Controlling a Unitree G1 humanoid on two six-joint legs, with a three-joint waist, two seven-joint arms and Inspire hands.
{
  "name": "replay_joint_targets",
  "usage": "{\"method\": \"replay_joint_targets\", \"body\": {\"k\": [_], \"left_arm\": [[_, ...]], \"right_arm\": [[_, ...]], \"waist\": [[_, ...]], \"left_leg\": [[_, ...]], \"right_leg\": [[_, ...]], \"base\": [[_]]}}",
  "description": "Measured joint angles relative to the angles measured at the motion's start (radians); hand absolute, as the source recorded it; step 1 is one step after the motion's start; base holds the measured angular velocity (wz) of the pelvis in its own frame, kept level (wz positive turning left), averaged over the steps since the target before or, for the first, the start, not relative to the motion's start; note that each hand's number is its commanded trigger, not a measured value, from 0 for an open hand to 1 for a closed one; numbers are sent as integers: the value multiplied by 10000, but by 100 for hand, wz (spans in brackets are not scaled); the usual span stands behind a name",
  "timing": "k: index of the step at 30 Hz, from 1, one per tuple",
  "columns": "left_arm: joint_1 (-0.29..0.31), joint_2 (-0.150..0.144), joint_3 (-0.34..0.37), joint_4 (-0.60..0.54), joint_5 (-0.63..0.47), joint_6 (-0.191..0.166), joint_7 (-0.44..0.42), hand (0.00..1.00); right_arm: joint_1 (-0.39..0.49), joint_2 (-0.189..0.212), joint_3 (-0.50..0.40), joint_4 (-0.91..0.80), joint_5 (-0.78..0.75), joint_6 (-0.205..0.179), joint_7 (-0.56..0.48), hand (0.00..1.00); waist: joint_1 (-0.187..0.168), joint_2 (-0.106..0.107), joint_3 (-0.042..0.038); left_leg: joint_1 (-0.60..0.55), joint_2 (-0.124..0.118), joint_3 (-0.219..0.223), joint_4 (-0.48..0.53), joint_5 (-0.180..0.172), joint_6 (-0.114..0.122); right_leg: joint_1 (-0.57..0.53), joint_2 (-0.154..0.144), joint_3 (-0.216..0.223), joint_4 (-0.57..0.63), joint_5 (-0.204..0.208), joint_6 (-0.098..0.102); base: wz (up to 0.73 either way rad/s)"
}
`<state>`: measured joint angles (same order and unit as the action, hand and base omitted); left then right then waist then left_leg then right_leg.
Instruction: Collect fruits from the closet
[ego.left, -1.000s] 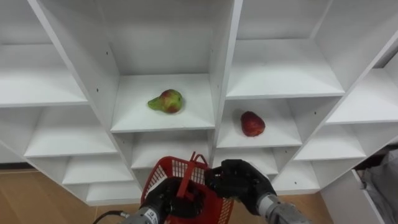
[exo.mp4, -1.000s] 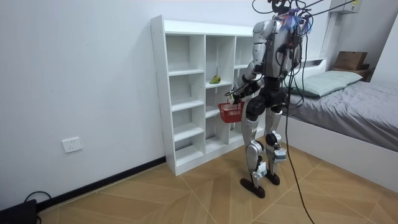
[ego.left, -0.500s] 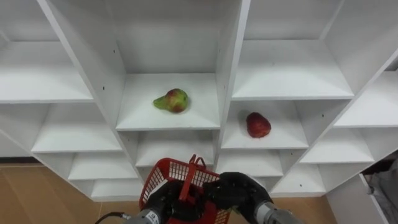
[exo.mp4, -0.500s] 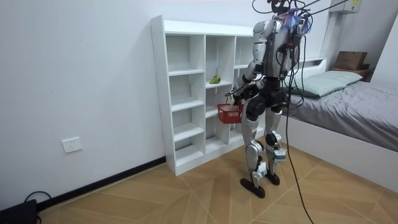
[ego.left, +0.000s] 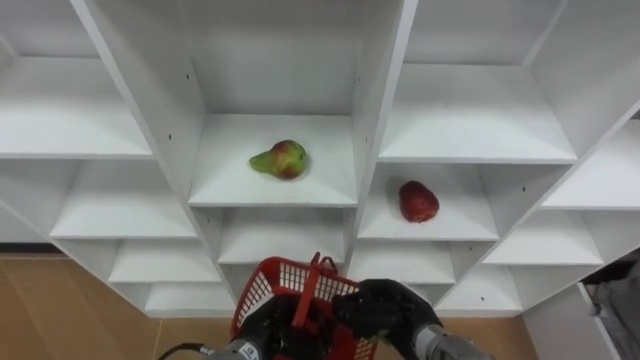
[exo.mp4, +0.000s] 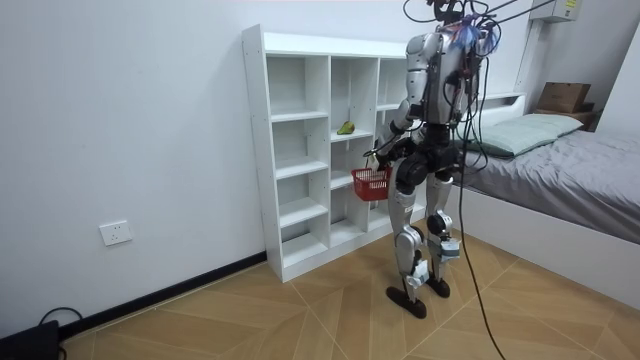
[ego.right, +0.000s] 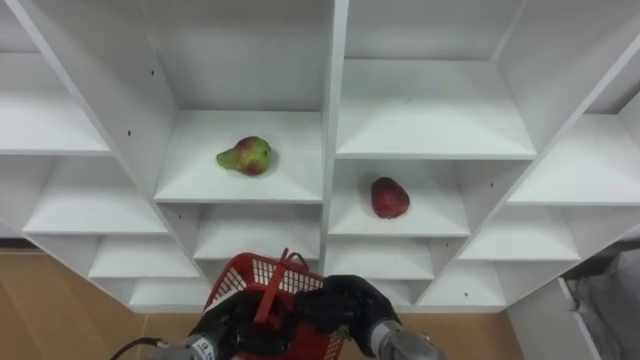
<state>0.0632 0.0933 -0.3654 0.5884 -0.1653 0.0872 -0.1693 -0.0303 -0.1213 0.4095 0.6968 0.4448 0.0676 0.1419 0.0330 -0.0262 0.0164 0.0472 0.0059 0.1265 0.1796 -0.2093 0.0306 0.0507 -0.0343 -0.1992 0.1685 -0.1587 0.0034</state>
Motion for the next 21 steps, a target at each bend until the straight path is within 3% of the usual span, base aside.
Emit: {"method": "replay_joint_targets", "body": {"k": [6,7,8,9,11,21], "left_arm": [[7,-6,-13,1,5,11,0,100],[8,-9,-14,1,6,11,0,100],[15,-20,-14,1,9,12,0,100],[21,-31,-24,2,11,12,0,100],[21,-27,-109,9,12,12,0,100],[45,-28,-398,11,4,118,-7,100]], "right_arm": [[-5,1,-3,-1,0,0,-13,98],[-5,3,-3,-1,-1,0,-16,70],[-5,5,-2,-1,-1,0,-33,58],[-5,11,-1,-2,-1,0,-96,33],[-6,13,-2,-2,-1,-1,-202,0],[-72,126,0,-1,-1,-2,-386,0]], "waist": [[0,28,-15],[0,32,-18],[0,46,-27],[-2,59,-35],[-2,81,-50],[-5,73,-50]], "left_leg": [[-13,-2,-75,19,0,0],[-14,-3,-77,21,0,0],[-16,-6,-93,24,0,0],[-20,-11,-124,29,0,0],[-23,-16,-182,41,0,0],[-4,-27,-337,137,1,0]], "right_leg": [[20,-1,-71,15,1,-1],[23,-2,-89,15,1,-1],[29,-4,-114,17,1,-1],[39,-8,-145,19,1,-1],[62,-18,-209,20,0,0],[183,-42,-267,-2,-5,8]], "base": [[1],[0],[4],[6],[9],[3]]}}
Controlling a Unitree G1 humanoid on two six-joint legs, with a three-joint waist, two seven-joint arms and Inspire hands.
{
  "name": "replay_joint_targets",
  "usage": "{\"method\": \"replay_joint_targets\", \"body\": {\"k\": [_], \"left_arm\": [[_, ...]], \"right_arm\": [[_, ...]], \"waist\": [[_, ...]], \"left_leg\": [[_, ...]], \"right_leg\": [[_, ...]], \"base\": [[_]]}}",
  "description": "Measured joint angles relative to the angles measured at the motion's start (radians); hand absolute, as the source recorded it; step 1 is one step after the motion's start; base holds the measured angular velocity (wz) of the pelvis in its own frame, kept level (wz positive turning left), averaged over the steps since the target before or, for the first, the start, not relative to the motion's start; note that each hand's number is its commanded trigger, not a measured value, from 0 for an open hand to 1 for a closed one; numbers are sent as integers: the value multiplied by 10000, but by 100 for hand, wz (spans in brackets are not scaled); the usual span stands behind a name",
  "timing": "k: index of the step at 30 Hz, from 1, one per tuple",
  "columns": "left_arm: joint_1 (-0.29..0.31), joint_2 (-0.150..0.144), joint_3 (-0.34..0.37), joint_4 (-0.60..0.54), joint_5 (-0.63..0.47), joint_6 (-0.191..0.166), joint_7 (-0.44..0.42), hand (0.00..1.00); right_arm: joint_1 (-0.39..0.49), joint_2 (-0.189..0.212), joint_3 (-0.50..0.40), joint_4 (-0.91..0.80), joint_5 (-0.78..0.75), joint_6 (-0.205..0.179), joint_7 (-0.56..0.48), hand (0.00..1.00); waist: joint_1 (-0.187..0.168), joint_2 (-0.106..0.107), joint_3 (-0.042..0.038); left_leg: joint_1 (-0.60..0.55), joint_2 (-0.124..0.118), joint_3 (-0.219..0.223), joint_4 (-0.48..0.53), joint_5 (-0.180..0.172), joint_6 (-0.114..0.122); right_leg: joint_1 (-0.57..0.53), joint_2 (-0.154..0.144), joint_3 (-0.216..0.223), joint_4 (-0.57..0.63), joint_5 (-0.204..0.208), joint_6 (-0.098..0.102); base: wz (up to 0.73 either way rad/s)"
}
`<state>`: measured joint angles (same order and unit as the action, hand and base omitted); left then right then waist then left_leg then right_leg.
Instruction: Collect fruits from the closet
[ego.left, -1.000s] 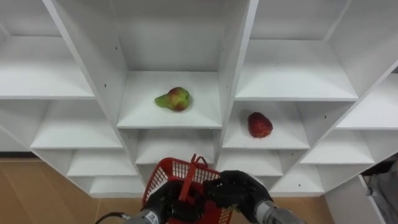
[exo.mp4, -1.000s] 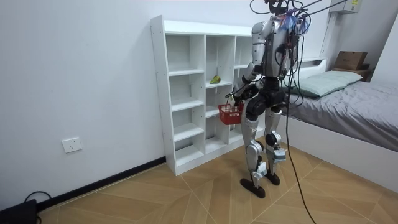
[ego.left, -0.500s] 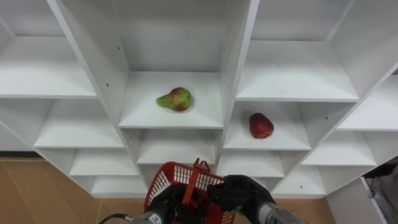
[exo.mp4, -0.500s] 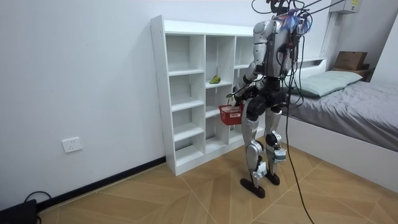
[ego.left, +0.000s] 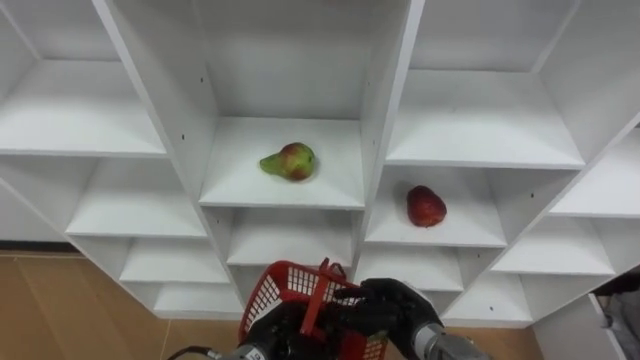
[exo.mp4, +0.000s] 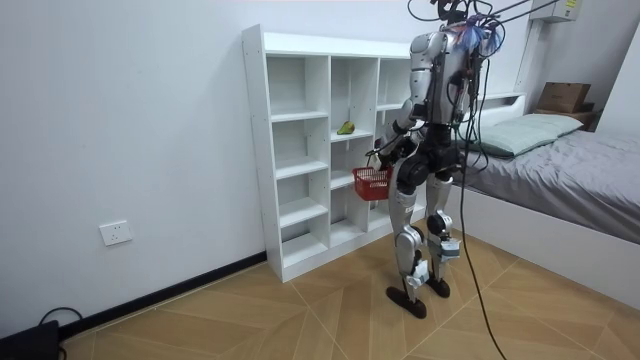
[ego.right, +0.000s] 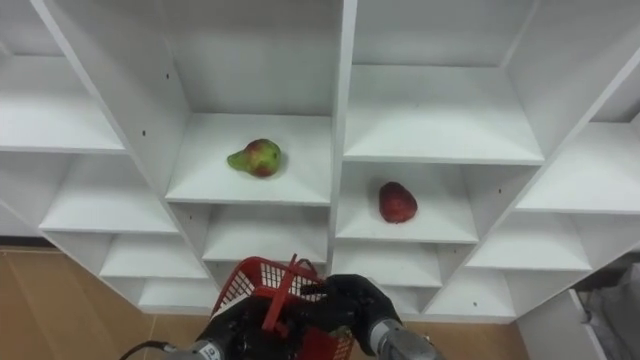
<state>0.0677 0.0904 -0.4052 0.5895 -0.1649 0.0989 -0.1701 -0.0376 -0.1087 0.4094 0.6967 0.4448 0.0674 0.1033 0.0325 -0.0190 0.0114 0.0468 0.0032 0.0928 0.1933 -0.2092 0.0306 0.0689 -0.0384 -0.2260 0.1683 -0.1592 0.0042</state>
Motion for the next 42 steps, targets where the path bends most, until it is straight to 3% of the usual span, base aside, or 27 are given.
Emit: {"method": "replay_joint_targets", "body": {"k": [5,42], "left_arm": [[0,0,-4,0,0,49,-3,100],[4,-8,29,18,-5,90,-121,100]], "right_arm": [[-2,22,-2,0,1,0,-1,0],[-33,15,-26,15,8,-16,85,0]], "waist": [[2,-76,43],[-20,-82,30]], "left_leg": [[-20,-1,-14,41,0,0],[-30,-5,-207,49,3,6]], "right_leg": [[11,-3,2,2,-1,2],[147,-42,-230,4,-8,14]], "base": [[0],[1]]}}
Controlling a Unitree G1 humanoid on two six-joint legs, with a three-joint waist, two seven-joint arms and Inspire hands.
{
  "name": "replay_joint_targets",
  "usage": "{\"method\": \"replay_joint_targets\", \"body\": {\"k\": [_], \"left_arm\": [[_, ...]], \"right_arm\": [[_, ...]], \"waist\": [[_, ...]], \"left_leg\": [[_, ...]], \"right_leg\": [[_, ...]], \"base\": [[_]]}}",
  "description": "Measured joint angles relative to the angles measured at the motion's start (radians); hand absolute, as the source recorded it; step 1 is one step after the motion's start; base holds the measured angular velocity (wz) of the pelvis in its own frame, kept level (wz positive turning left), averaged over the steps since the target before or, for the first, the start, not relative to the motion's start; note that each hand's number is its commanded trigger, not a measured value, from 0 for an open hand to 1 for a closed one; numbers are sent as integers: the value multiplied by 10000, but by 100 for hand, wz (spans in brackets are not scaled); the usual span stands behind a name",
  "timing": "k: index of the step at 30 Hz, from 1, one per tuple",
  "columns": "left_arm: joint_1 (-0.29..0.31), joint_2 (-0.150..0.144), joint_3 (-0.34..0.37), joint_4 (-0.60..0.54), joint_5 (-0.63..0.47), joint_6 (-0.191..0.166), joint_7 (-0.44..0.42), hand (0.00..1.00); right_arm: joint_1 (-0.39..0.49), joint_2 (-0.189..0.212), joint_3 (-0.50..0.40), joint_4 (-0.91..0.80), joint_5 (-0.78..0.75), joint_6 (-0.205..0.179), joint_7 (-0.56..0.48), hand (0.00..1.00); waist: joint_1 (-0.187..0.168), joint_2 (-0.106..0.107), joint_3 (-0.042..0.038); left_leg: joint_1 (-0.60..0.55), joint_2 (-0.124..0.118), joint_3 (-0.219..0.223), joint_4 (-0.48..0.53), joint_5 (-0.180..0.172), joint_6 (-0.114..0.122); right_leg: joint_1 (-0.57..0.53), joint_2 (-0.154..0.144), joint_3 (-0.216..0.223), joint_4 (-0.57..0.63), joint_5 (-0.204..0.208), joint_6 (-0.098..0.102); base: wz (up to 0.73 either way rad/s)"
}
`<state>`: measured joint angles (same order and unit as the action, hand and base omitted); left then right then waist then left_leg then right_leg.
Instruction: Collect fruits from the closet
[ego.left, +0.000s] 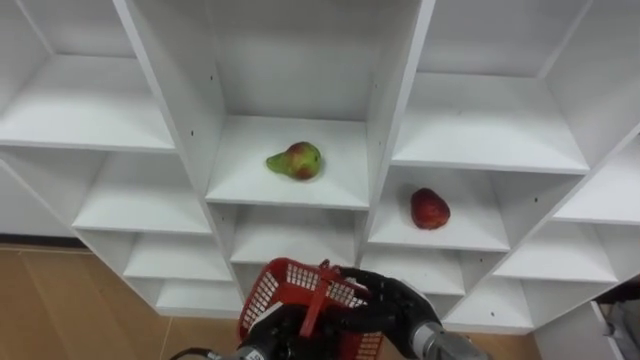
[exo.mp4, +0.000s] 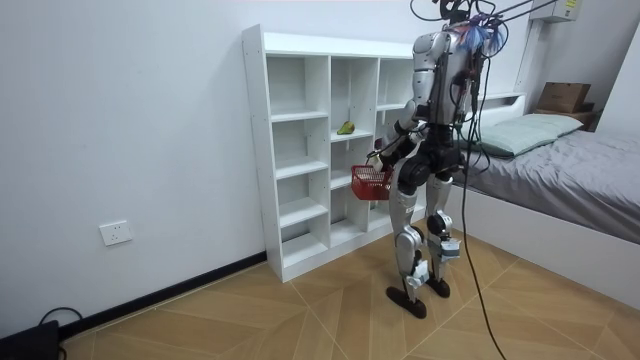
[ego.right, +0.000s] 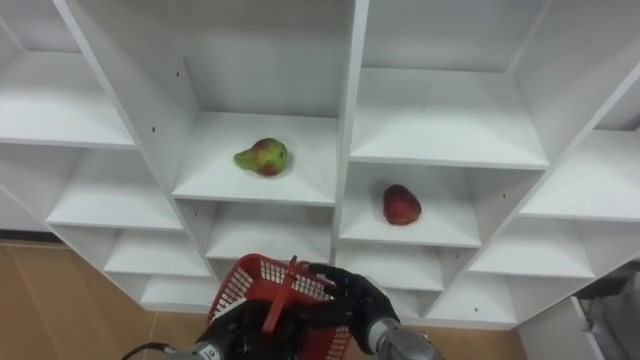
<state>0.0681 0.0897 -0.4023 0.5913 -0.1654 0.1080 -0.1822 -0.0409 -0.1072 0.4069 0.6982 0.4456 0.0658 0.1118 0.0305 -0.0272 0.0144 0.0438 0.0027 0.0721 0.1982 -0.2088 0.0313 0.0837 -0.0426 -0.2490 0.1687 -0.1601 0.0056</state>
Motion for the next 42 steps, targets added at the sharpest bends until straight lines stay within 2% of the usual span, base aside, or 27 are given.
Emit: {"method": "replay_joint_targets", "body": {"k": [13,21,34,42], "left_arm": [[2,2,-4,1,0,0,1,100],[39,26,-12,12,-2,24,3,100],[143,237,47,100,18,24,7,100],[153,391,49,277,21,24,24,100]], "right_arm": [[2,-9,6,-18,-12,0,12,0],[0,-43,3,-90,-25,7,68,0],[17,-172,25,-1388,-162,5,466,0],[20,-219,106,-1533,-280,14,864,0]], "waist": [[-12,39,-23],[-29,94,-70],[-117,109,-53],[17,132,-13]], "left_leg": [[-1,-7,-46,7,0,0],[15,-12,-17,18,0,0],[20,-12,-81,37,0,0],[17,-14,-209,24,-1,-1]], "right_leg": [[13,3,-11,3,0,0],[23,0,-31,8,0,0],[91,-7,-152,3,-1,1],[141,-16,-302,-15,-15,24]], "base": [[0],[0],[1],[4]]}}
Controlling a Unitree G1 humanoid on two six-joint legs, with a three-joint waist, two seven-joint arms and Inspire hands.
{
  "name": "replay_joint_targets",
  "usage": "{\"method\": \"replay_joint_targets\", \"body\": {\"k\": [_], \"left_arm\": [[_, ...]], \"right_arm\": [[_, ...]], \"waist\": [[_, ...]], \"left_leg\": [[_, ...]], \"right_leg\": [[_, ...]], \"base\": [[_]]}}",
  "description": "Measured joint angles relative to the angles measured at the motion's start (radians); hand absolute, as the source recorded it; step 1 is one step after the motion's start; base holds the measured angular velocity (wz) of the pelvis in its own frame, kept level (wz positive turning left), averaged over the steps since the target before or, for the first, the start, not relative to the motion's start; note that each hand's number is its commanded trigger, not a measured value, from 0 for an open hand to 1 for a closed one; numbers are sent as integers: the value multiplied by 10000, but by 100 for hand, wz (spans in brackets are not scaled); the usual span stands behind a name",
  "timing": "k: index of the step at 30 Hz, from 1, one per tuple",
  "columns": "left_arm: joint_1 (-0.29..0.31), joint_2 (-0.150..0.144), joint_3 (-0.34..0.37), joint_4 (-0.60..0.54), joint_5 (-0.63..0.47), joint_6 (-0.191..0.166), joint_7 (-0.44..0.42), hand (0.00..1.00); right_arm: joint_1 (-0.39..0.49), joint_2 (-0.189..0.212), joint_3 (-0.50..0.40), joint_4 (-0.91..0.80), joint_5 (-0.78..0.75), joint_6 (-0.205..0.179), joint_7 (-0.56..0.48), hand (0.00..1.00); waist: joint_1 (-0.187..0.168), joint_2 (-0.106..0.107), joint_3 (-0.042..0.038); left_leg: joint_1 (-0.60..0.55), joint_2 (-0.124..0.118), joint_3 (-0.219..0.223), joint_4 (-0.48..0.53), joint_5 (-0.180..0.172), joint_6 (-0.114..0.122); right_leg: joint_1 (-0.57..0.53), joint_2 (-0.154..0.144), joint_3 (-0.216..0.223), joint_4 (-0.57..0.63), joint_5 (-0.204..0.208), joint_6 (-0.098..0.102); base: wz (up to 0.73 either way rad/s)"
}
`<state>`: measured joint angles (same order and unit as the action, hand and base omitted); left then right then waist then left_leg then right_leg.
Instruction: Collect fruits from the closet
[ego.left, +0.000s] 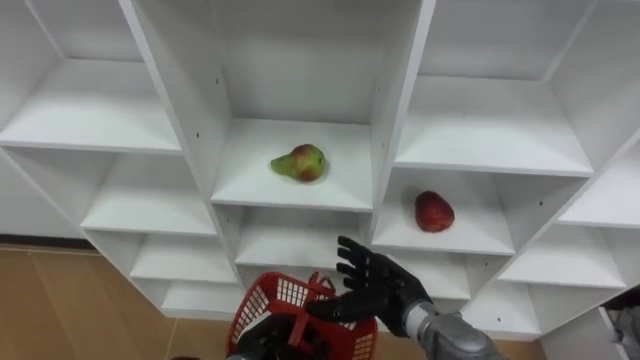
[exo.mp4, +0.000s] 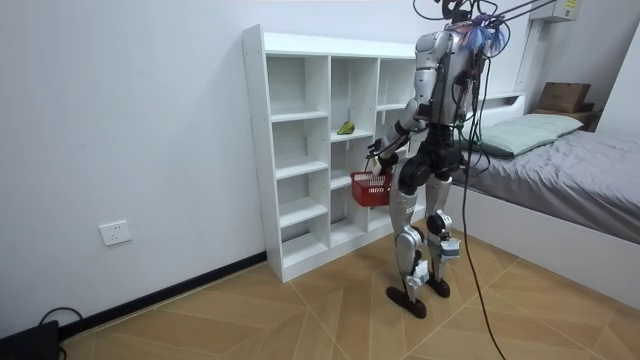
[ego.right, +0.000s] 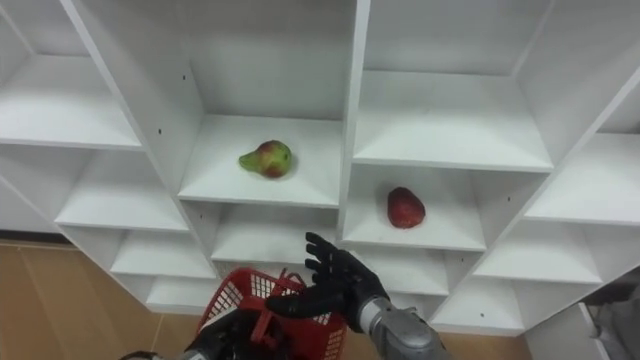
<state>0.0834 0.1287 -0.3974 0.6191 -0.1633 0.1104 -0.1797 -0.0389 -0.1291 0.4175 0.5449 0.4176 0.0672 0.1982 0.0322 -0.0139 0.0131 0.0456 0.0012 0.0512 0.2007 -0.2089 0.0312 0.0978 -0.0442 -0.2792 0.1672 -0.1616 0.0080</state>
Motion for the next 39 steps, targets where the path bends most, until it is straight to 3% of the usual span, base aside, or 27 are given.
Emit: {"method": "replay_joint_targets", "body": {"k": [9,15,26,31,37,39], "left_arm": [[42,28,434,105,34,11,-92,100],[448,14,776,106,43,13,-85,100],[498,-139,1249,909,493,-16,-71,100],[500,-329,1687,1588,442,-60,-9,100],[463,-446,2278,1868,364,-120,159,100],[398,-420,2402,2259,349,-315,213,100]], "right_arm": [[-77,-139,264,-1339,-621,101,572,0],[-84,88,314,-1659,-1440,505,858,0],[-158,-95,237,-3101,-1978,545,1358,0],[-261,-97,-35,-3757,-1904,544,1679,0],[-265,-103,-109,-3804,-1915,563,1915,0],[-266,-136,-105,-4127,-1916,578,1946,0]], "waist": [[289,-164,16],[317,-170,13],[601,-119,26],[774,13,-49],[1099,-37,-86],[1132,-87,-107]], "left_leg": [[54,6,10,17,0,0],[48,1,5,-16,-1,2],[103,8,25,-21,-1,2],[196,27,177,-111,5,-5],[292,42,343,-245,14,-5],[367,42,360,-318,16,-4]], "right_leg": [[17,-14,40,16,0,0],[24,-22,37,16,0,1],[32,18,322,12,0,0],[40,28,317,10,0,0],[0,38,515,13,0,0],[5,50,587,12,0,0]], "base": [[0],[0],[-2],[-4],[-9],[-9]]}}
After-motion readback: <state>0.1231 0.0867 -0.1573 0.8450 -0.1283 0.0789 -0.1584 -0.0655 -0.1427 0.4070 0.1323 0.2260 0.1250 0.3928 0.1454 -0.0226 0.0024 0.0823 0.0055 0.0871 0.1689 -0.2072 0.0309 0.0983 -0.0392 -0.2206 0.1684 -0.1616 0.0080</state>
